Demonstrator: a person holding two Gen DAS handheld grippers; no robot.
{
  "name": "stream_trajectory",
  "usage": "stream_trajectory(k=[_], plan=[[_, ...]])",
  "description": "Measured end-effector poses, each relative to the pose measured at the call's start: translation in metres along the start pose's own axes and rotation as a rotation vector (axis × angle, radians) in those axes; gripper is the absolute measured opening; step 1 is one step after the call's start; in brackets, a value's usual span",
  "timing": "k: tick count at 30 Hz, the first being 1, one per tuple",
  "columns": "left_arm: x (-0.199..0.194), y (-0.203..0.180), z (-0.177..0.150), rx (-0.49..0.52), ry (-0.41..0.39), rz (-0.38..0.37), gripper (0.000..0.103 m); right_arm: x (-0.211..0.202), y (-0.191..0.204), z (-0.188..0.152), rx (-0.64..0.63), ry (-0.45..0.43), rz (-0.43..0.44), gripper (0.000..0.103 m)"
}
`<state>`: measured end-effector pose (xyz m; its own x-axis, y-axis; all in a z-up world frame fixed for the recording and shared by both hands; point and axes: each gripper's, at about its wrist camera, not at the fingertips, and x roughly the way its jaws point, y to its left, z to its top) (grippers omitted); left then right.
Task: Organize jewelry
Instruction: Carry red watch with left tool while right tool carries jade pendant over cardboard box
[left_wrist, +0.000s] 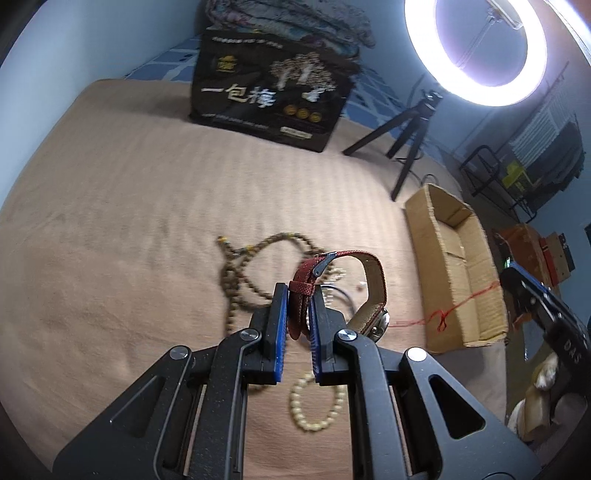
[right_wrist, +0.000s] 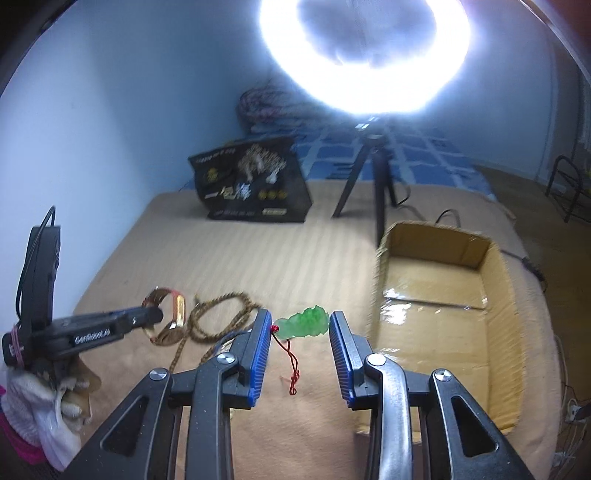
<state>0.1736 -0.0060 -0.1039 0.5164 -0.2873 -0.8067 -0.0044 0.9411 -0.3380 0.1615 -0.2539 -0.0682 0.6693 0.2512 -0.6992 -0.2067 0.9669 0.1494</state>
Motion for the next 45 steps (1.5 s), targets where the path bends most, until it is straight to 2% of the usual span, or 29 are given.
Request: stream_trajectory(k=[10,17,28,45], plan=[[-0.003,-0.053,-0.003,0.067,-0.015,-0.068,0.009,-0.032,-0.050,0.015,0.082,-0.086,-0.091,0.033],[0.000,-0.089,-0.006,0.111,-0.013,-0.101,0.009,-0.037,-0.084,0.018,0.126,-0.100,-0.173,0.033],[0.031,-0.148,-0.023,0.209,0.038,-0.123,0.009,-0.023,-0.122,0.012,0.185,-0.053,-0.222,0.033],[0.071,-0.191,-0.035,0.253,0.094,-0.157,0.011,-0.005,-0.135,0.002,0.210,0.020,-0.230,0.034]])
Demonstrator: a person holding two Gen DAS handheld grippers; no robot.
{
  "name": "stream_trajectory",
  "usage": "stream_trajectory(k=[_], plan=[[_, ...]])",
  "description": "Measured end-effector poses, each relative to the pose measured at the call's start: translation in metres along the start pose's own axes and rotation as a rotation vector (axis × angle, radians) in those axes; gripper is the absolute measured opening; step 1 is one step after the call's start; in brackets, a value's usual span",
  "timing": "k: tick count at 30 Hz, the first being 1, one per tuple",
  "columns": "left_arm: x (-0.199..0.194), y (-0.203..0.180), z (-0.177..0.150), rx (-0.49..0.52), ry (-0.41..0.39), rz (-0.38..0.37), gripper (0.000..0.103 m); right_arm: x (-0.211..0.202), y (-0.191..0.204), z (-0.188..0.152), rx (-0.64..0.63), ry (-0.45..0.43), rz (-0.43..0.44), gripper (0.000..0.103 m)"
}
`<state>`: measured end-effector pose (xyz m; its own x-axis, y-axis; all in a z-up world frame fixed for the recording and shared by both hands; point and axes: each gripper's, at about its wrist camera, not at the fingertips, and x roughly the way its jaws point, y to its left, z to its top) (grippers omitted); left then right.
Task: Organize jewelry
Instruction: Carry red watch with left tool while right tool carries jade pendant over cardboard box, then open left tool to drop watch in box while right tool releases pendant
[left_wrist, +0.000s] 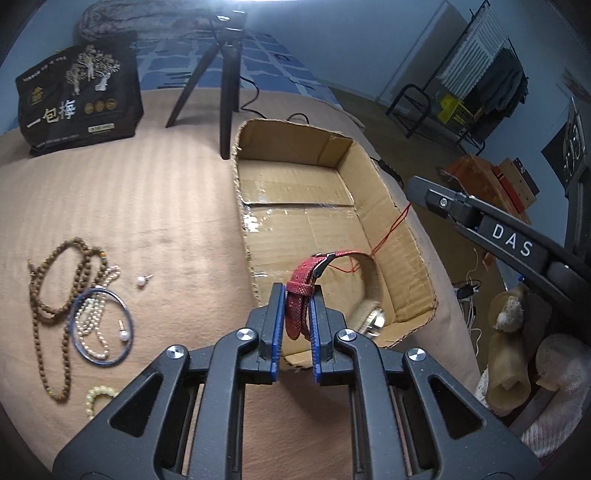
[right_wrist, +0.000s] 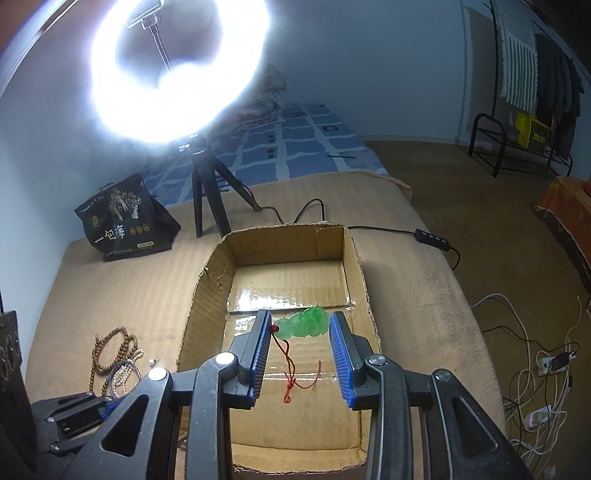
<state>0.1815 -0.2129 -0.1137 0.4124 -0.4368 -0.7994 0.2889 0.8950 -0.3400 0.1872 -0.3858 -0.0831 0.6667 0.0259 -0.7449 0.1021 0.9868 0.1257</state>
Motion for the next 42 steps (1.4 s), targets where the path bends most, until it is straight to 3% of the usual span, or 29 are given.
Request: stream_trajectory(k=[2,5,6,21,32,34,36,42], plan=[[0.002,-0.001,0.000,0.004,0.005,-0.001,0.018,0.001,0.000,0.000,0.001,0.006,-0.007,0.038],[0.000,0.000,0.001,0.005,-0.005,0.005,0.025,0.000,0.000,0.000,0.003,0.005,-0.010,0.062],[-0.001,0.000,0.001,0.006,-0.010,0.007,0.025,-0.001,0.001,0.000,0.001,-0.001,-0.012,0.064],[-0.016,0.008,-0.001,0.031,-0.047,0.058,0.025,-0.007,0.005,-0.001,-0.024,-0.009,-0.020,0.066],[-0.029,0.030,-0.006,0.041,-0.058,0.086,0.025,-0.009,0.016,-0.003,-0.048,-0.020,-0.021,0.076],[-0.032,0.036,-0.005,0.038,-0.062,0.098,0.028,-0.009,0.020,-0.003,-0.052,-0.018,-0.013,0.078],[-0.037,0.044,-0.006,0.027,-0.068,0.107,0.040,-0.009,0.025,-0.003,-0.060,-0.021,-0.008,0.084],[-0.047,0.068,-0.006,0.003,-0.067,0.135,0.040,-0.010,0.044,-0.005,-0.109,-0.026,0.011,0.088]])
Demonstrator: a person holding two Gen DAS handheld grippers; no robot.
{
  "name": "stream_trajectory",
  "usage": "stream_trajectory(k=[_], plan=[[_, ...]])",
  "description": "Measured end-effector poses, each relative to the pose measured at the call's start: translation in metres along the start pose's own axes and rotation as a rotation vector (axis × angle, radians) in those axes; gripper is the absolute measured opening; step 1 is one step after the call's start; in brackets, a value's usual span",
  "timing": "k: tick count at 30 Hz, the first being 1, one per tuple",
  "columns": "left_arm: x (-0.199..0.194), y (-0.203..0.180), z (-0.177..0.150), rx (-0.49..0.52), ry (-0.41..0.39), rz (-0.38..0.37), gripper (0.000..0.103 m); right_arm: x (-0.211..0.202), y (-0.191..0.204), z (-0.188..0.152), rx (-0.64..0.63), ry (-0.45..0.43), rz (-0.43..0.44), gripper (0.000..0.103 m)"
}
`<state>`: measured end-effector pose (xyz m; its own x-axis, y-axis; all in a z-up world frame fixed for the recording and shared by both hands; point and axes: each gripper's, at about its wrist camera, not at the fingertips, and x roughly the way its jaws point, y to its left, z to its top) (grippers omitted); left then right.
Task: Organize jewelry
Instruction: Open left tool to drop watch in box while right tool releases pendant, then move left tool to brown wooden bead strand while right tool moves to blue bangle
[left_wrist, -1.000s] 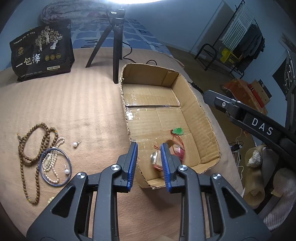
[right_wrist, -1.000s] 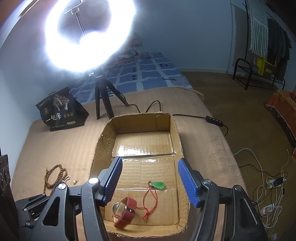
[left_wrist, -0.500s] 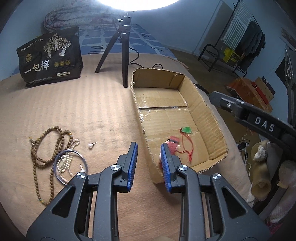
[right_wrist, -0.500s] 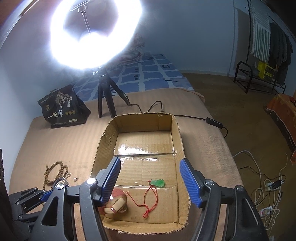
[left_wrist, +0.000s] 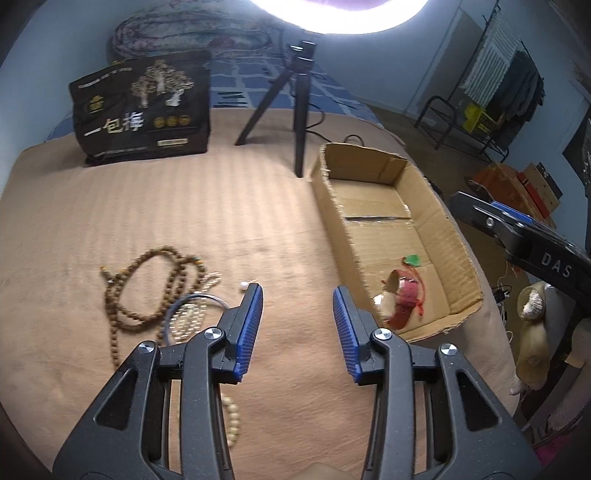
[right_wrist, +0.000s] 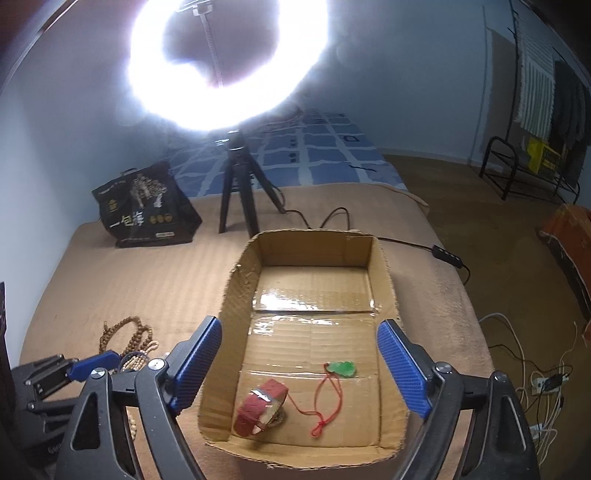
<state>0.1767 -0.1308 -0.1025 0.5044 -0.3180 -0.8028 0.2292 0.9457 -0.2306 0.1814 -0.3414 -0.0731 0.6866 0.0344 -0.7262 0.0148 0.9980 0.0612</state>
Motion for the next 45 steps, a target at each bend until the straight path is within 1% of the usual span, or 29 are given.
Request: stream_trajectory(k=[7,13,19,22,24,28,32,40,42,45], plan=[[-0.014,0.040,-0.001,-0.051,-0.005,0.027,0.040,0.002,0.018,0.000,-0.017,0.003,0.041,0.088],[-0.025,0.086,0.002,-0.133,-0.012,0.056,0.040,0.008,0.038,-0.002,-0.044,0.020,0.083,0.088],[-0.026,0.132,0.002,-0.220,0.006,0.077,0.040,0.016,0.063,-0.008,-0.097,0.049,0.120,0.088],[-0.023,0.145,-0.001,-0.249,0.022,0.086,0.040,0.024,0.077,-0.012,-0.120,0.074,0.145,0.087],[-0.019,0.154,-0.003,-0.265,0.037,0.086,0.040,0.029,0.085,-0.015,-0.131,0.093,0.165,0.083],[-0.010,0.167,-0.007,-0.305,0.071,0.067,0.040,0.038,0.100,-0.020,-0.142,0.130,0.210,0.077],[0.001,0.178,-0.012,-0.361,0.097,0.055,0.040,0.048,0.113,-0.028,-0.153,0.178,0.253,0.070],[0.016,0.182,-0.012,-0.392,0.123,0.043,0.040,0.067,0.128,-0.040,-0.165,0.250,0.284,0.060],[0.019,0.182,-0.012,-0.396,0.129,0.045,0.040,0.073,0.131,-0.042,-0.162,0.266,0.291,0.055],[0.025,0.183,-0.013,-0.404,0.140,0.049,0.040,0.079,0.134,-0.045,-0.157,0.291,0.310,0.051]])
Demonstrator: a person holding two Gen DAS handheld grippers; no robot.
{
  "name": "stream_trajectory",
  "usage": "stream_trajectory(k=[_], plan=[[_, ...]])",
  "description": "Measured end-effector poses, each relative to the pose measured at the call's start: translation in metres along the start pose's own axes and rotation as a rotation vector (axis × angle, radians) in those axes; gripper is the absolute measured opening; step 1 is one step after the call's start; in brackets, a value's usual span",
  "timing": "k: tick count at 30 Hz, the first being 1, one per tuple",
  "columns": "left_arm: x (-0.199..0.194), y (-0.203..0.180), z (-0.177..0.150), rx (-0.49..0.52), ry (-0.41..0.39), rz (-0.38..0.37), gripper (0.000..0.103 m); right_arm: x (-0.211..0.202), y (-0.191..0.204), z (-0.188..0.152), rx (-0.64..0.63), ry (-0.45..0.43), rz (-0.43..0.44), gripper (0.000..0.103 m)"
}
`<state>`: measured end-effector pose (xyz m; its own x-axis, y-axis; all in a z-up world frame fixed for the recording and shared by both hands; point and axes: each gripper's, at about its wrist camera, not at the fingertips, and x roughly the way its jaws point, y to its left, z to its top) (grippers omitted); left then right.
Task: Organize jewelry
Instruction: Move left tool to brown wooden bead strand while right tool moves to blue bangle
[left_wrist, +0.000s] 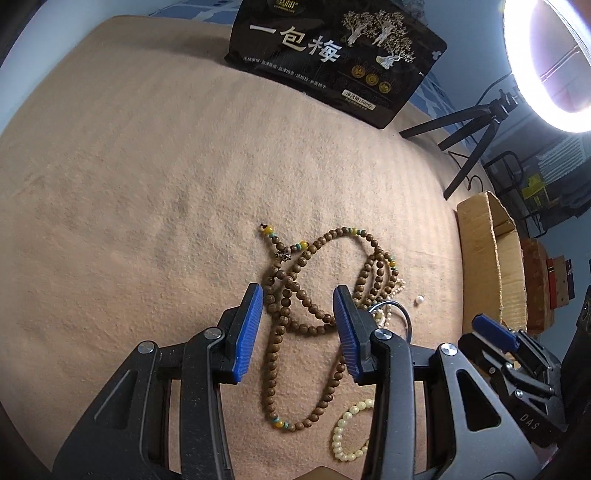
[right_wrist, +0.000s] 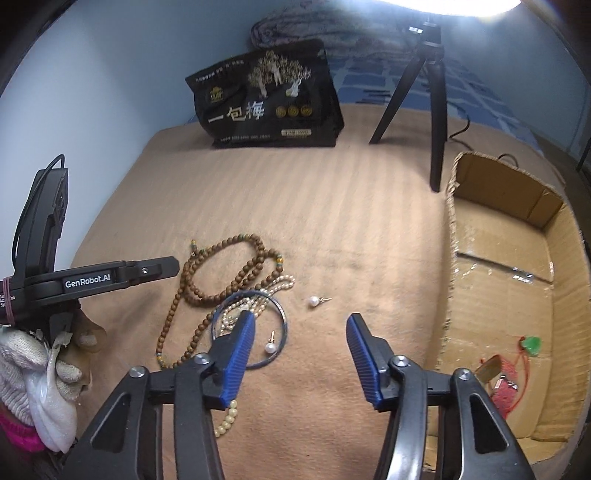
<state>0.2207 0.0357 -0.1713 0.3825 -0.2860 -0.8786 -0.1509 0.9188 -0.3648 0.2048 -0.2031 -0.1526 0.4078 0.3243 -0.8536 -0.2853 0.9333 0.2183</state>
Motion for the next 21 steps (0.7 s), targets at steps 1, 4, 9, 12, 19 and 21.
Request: stream_trajectory(k=[1,4,9,12,19,21], plan=[[0.002,0.001,0.000,-0.003,0.003,0.003,0.040,0.002,0.001,-0.001,-0.001,0.007,0.007,0.050],[0.006,0.004,0.000,-0.007,0.011,0.012,0.040,0.008,0.003,-0.001,0.000,0.022,0.018,0.049],[0.013,0.006,-0.001,-0.011,0.024,0.016,0.040,0.018,0.002,0.000,0.020,0.044,0.032,0.042],[0.015,0.006,-0.001,-0.017,0.027,0.017,0.040,0.023,0.001,0.000,0.035,0.054,0.042,0.039],[0.021,0.007,0.002,-0.045,0.034,0.005,0.040,0.035,0.001,-0.003,0.047,0.076,0.043,0.035],[0.023,0.008,0.002,-0.050,0.036,0.007,0.040,0.039,0.002,-0.004,0.053,0.081,0.042,0.035]])
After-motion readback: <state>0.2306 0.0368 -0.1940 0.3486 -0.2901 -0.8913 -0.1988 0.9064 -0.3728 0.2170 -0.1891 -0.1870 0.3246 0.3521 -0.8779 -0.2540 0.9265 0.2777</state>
